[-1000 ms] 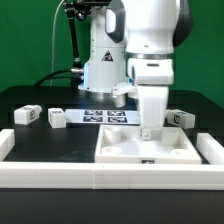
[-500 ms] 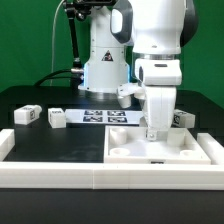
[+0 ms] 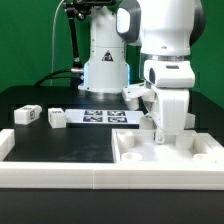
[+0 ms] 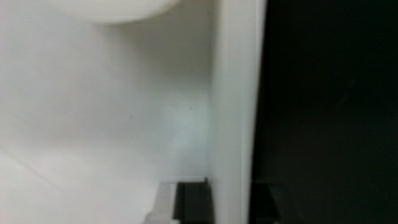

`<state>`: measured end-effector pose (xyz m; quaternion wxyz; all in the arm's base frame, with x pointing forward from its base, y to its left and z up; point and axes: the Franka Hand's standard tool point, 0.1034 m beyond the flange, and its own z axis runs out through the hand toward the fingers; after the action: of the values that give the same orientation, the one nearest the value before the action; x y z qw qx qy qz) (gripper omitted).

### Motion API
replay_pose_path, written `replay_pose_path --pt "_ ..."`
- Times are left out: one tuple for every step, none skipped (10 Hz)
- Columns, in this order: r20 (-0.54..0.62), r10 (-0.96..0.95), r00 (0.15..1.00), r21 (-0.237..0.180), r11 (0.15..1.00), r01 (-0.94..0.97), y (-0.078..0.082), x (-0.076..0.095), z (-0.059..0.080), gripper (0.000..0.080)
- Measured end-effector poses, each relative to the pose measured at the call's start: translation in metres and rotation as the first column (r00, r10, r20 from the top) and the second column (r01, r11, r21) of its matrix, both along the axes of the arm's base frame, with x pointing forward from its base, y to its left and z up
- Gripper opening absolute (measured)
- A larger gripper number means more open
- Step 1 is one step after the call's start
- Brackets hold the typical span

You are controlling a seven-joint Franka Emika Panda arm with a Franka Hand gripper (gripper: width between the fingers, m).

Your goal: Assemble one leg

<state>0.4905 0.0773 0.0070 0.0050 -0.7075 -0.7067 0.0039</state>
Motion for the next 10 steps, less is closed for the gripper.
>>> replay_pose_path --pt "0.0 -0.015 1.0 -0.001 1.0 0.015 0.0 -0.0001 -0.0001 0.0058" --pt "-0.001 -0.02 1.0 -0.001 1.0 0.02 -0.0003 -0.0004 -0.0002 0.0058" --pt "-0.001 -0.021 1.0 -0.001 1.0 0.021 -0.0004 -0.0006 -0.0004 0.0129" --pt "-0.001 -0.021 1.0 -0.001 1.0 0.021 -0.0005 -0.0006 -0.0004 0.0129" --pt "-0.001 -0.021 1.0 -0.001 1.0 0.021 -0.0006 -0.0006 -0.0004 0.0313" --pt "-0.001 -0.021 1.0 -0.001 1.0 0.021 -0.0007 -0.0006 -0.0004 0.0508" --pt "-0.001 -0.022 1.0 -0.001 1.0 0.022 -0.0008 -0.0005 -0.0004 0.0508" --pt "-0.001 -0.022 1.0 -0.001 1.0 0.022 -0.001 -0.0005 -0.0004 0.0606" --pt "-0.001 -0.022 1.0 -0.001 1.0 0.022 -0.0011 -0.0005 -0.0004 0.0636" --pt "-0.001 -0.023 1.0 -0.001 1.0 0.023 -0.0013 -0.0005 -0.0004 0.0636"
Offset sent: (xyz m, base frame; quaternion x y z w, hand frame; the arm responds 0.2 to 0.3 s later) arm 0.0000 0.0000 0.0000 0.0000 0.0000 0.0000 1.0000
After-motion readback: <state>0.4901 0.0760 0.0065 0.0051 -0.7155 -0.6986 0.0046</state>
